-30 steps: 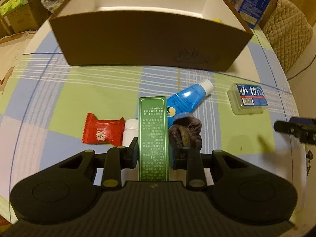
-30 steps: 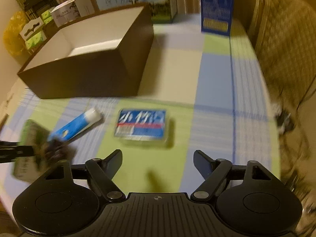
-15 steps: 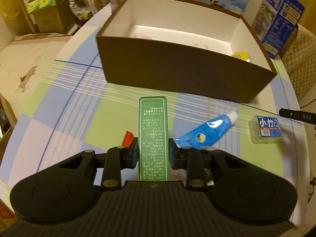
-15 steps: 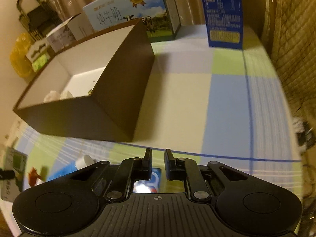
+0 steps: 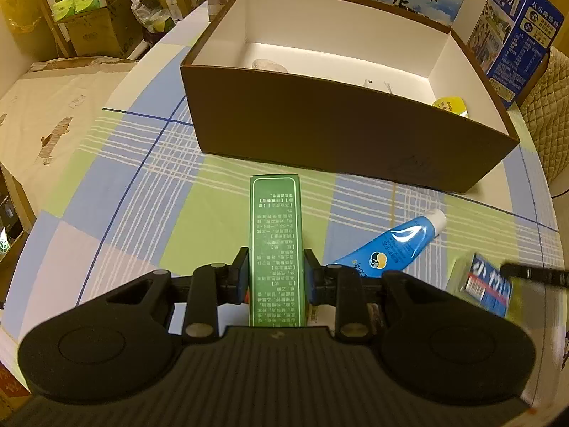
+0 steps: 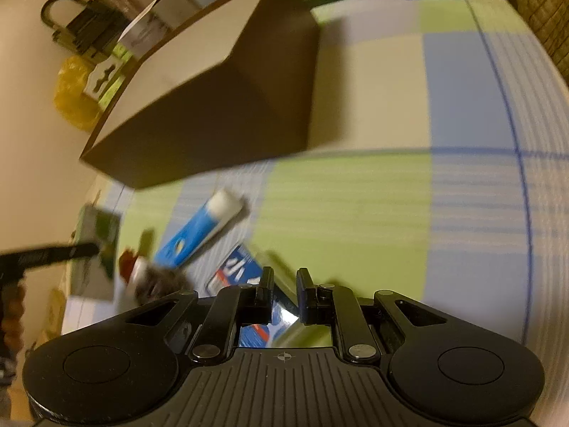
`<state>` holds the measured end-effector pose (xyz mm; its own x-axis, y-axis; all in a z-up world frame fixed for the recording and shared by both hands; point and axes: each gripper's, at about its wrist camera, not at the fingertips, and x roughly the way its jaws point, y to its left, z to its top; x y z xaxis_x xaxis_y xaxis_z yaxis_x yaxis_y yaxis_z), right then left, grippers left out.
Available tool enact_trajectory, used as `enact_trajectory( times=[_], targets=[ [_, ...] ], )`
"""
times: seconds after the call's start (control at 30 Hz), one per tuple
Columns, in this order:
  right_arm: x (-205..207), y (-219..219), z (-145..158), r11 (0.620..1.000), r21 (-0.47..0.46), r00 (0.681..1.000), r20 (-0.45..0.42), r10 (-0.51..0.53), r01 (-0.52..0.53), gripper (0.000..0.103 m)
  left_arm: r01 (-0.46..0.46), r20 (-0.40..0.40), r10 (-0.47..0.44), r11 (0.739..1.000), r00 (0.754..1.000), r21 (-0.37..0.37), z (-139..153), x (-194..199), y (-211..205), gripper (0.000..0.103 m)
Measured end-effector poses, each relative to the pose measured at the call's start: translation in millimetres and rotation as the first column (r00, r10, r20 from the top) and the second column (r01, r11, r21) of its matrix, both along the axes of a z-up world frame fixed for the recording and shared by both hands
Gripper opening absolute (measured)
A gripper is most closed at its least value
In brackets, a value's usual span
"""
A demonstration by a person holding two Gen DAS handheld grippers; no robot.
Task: Organize objects
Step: 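Grasp the clear floss-pick case with the right tool while the left tool holds the green box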
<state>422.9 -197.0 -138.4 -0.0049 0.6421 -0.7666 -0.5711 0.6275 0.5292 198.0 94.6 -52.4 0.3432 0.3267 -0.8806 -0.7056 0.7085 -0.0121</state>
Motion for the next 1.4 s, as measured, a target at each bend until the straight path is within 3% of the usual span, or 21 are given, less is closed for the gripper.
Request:
enact_trajectory(
  times=[0.1,0.17,0.23,0.47,0.83,0.93,1.03,1.4],
  targets=[
    [-20.0,5.4,8.1,0.999,-0.039,0.999,0.040,0.037,-0.036,0.021,0.007,-0.002,-0.007,1.000,1.000,-0.003,-1.1,2.0,1.0,0.025],
    [-34.7,10.0,15.8,0.997,-0.061,0.995,0.078,0.058,-0.054,0.051,0.013,-0.002,-0.013,1.000,1.000,-0.005,-1.8,2.8,1.5,0.025],
    [-44.3,15.8,20.0,0.995,-0.070,0.991,0.107,0.079,-0.071,0.069,0.018,-0.002,-0.018,1.000,1.000,-0.006,-2.1,3.4,1.3,0.025],
    [-70.8,46.4,15.6,0.969,-0.204,0.953,0.236,0.188,-0.141,0.070,0.034,0.004,-0.034,0.999,0.999,-0.011,-2.9,3.4,-1.3,0.025],
    [-72.4,67.5,-3.0,0.947,-0.293,0.945,0.251,0.211,-0.134,0.069,0.037,0.009,-0.037,0.999,0.999,-0.014,-2.0,-5.9,-3.0,0.025],
    [-72.4,69.6,-7.7,0.941,-0.315,0.943,0.256,0.213,-0.127,0.061,0.038,0.009,-0.038,0.999,0.999,-0.014,-1.9,-6.5,-3.0,0.025],
    [-74.9,68.7,-7.6,0.942,-0.312,0.935,0.281,0.218,-0.126,0.058,0.040,0.011,-0.040,0.999,0.999,-0.015,-1.8,-7.1,-3.0,0.025],
    [-78.3,56.3,16.3,0.971,-0.227,0.954,0.264,0.141,-0.081,0.057,0.063,0.025,-0.063,0.998,0.998,-0.015,2.8,-11.8,-4.3,0.025]
  ],
)
